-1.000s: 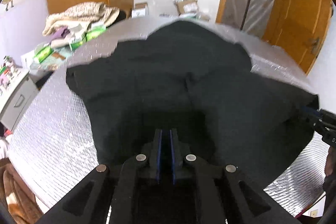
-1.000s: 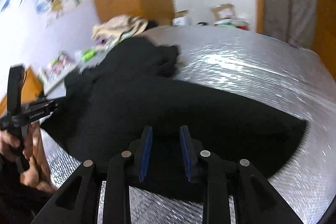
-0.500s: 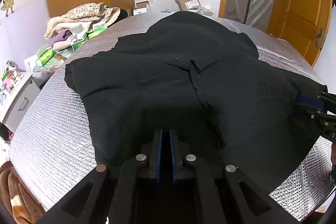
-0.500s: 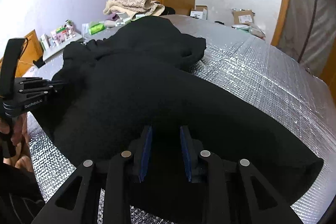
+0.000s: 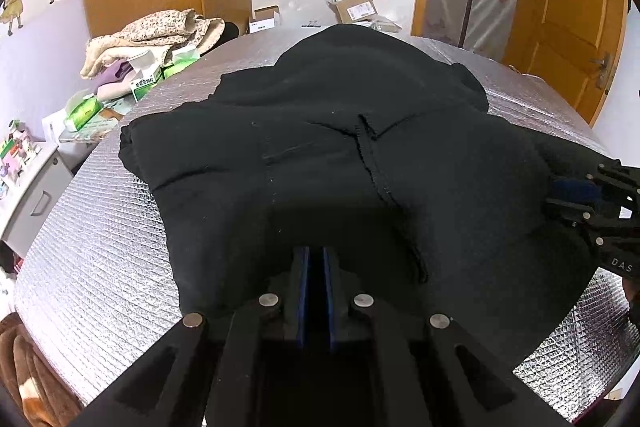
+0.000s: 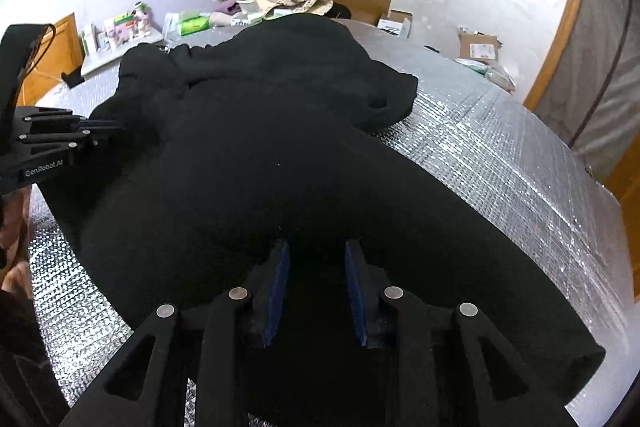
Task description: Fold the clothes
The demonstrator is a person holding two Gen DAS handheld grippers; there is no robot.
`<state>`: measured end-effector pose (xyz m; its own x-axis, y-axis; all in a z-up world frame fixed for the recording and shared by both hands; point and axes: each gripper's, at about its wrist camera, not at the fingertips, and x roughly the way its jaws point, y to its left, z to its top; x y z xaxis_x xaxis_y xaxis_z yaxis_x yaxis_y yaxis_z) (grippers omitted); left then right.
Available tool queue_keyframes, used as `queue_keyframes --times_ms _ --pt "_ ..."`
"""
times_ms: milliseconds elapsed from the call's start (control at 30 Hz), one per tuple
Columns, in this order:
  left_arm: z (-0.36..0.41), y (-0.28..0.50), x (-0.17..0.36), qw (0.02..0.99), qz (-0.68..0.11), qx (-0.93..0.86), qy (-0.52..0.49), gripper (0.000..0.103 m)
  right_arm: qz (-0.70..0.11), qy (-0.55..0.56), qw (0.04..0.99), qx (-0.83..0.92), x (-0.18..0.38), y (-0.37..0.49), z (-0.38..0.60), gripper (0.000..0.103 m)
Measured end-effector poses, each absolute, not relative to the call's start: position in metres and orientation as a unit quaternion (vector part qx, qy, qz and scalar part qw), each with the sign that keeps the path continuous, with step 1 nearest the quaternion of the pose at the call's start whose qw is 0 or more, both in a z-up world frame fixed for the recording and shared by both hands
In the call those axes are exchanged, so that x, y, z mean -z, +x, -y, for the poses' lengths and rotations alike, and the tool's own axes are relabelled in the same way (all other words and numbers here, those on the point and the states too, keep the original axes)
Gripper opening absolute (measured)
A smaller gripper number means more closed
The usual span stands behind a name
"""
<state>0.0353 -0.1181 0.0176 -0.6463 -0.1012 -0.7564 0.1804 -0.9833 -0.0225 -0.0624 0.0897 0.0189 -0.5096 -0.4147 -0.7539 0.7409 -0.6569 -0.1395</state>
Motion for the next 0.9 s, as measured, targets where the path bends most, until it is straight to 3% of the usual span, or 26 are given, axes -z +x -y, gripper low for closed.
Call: queue_keyframes --times_ms 200,267,533,700,767,800,900 --pt "0.116 0.036 -0.017 0.079 -0.046 0.907 0.411 0.007 -0.235 0.356 0.349 0.835 -0.019 -0.064 -0.088 0.027" --pt "0.116 0.036 -0.017 0.079 -0.045 0.907 0.411 0.007 -0.227 0.358 0.35 0.835 -0.02 -0.065 -0.088 0.006" --pt "0.117 0.037 -0.018 0.078 -0.044 0.908 0.41 0.007 -0.17 0.343 0.325 0.865 -0.038 -0.077 -0.109 0.002" --pt "0.117 0.036 -0.017 0.078 -0.044 0.908 0.409 0.007 -0.169 0.336 0.342 0.861 -0.047 -0.076 -0.115 0.005" --pt "0.116 0.036 -0.017 0.08 -0.043 0.908 0.409 0.007 -0.192 0.333 0.361 0.849 -0.046 -0.068 -0.108 0.023" --pt "0.116 0.035 -0.017 0.08 -0.043 0.908 0.409 0.007 -0.201 0.331 0.369 0.845 -0.045 -0.065 -0.105 0.028" --pt "0.116 0.036 -0.017 0.08 -0.044 0.908 0.409 0.007 -0.219 0.327 0.394 0.831 -0.038 -0.053 -0.095 0.03"
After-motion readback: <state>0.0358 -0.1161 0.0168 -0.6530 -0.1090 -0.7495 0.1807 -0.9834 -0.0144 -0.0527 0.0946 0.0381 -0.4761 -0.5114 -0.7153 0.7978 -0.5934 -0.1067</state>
